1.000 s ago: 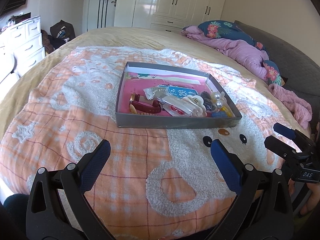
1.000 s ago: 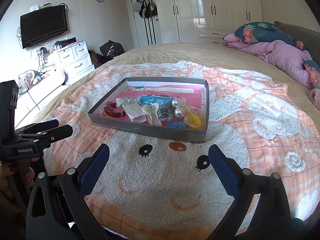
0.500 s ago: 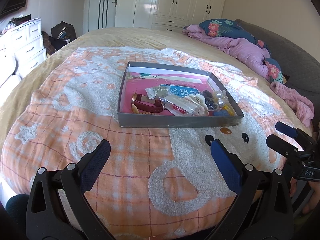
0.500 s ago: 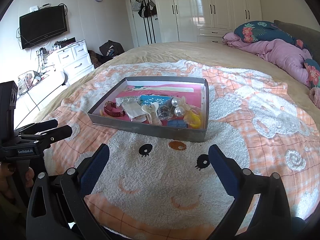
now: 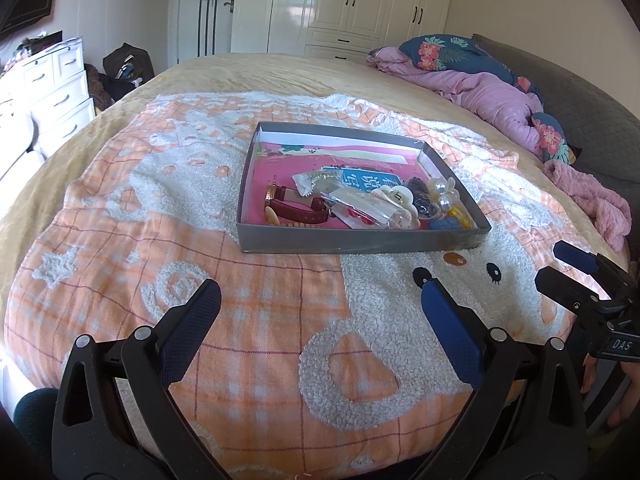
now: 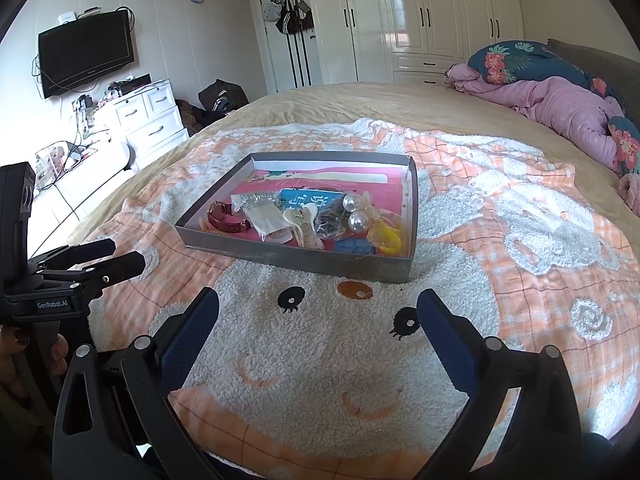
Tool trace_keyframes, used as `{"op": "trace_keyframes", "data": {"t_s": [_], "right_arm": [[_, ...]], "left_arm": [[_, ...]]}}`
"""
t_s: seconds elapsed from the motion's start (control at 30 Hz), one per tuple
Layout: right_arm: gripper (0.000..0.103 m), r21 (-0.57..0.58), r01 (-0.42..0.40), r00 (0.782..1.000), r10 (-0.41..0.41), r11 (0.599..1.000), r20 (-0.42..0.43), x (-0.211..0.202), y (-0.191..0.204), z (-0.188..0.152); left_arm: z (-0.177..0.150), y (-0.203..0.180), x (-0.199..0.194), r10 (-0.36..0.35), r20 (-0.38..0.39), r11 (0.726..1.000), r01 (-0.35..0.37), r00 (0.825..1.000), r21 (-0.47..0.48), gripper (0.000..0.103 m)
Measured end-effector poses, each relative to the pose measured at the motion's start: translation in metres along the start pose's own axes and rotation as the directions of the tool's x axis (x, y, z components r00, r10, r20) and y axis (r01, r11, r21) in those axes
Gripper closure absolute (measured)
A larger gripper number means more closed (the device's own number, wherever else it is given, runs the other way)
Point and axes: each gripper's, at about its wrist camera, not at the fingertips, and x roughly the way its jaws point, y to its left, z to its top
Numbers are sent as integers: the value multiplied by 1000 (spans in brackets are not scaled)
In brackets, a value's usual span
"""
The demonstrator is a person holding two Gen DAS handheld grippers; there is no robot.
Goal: Organize jewelry
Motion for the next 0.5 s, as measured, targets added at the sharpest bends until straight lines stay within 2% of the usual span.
{"op": "trace_keyframes", "data": {"t_s": [0.5], "right_arm": [[4,0,3,1000,-3,1000,1,0,0,-1]], "left_arm": [[0,0,0,2,-1,1000,-2,1000,4,9]]}}
